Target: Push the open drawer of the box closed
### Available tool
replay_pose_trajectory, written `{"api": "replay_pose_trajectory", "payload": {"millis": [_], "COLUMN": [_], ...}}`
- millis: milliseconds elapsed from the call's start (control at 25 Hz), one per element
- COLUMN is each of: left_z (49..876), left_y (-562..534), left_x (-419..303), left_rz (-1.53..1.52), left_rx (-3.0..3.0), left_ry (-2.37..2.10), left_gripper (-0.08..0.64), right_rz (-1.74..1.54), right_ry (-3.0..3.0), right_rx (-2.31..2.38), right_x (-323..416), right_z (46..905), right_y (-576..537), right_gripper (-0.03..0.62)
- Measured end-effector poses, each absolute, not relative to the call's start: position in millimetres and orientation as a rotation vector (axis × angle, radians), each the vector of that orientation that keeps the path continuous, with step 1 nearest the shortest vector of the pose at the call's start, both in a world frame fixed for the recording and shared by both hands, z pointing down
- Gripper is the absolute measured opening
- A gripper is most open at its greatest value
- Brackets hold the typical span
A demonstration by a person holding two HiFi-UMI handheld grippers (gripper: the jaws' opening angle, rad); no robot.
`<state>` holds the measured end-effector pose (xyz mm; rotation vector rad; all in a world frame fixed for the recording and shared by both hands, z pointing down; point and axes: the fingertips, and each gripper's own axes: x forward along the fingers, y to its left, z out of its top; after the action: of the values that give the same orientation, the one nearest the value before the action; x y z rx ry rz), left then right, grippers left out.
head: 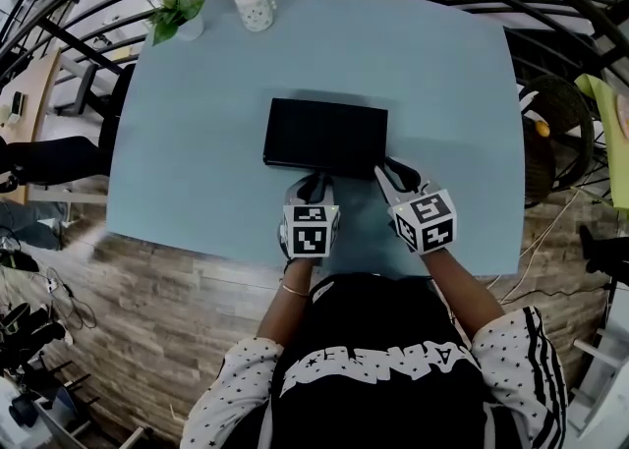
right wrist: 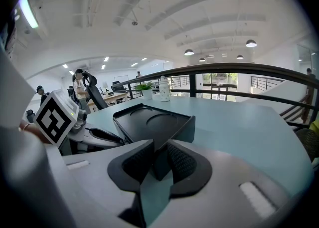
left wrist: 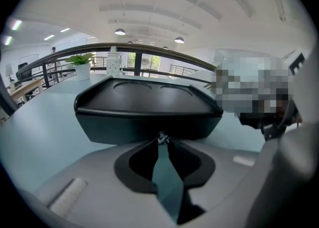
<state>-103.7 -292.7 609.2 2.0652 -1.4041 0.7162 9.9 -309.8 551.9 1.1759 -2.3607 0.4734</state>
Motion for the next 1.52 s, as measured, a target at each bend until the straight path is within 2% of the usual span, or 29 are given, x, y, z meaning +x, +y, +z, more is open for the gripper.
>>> {"api": "replay_pose_trajectory", "payload": {"millis": [840, 1520], "left_z": [610.0, 603.5], "left_y": [-298.1, -285.0], "left_x": [-106.0, -109.7], "left_rz": [0.545, 0.586], "left_rx": [1.987, 2.030], "left_ry": [-1.463, -1.460], "left_gripper": [0.000, 0.000], "right_rz": [0.471, 0.523], "right_ry": [-2.365, -2.376], "right_rx": [1.161, 1.164], "right_x": [8.7, 10.6], "right_z": [552.2, 555.5], "right_y": [-308.1, -304.3], "right_gripper": [0.069, 0.093]}}
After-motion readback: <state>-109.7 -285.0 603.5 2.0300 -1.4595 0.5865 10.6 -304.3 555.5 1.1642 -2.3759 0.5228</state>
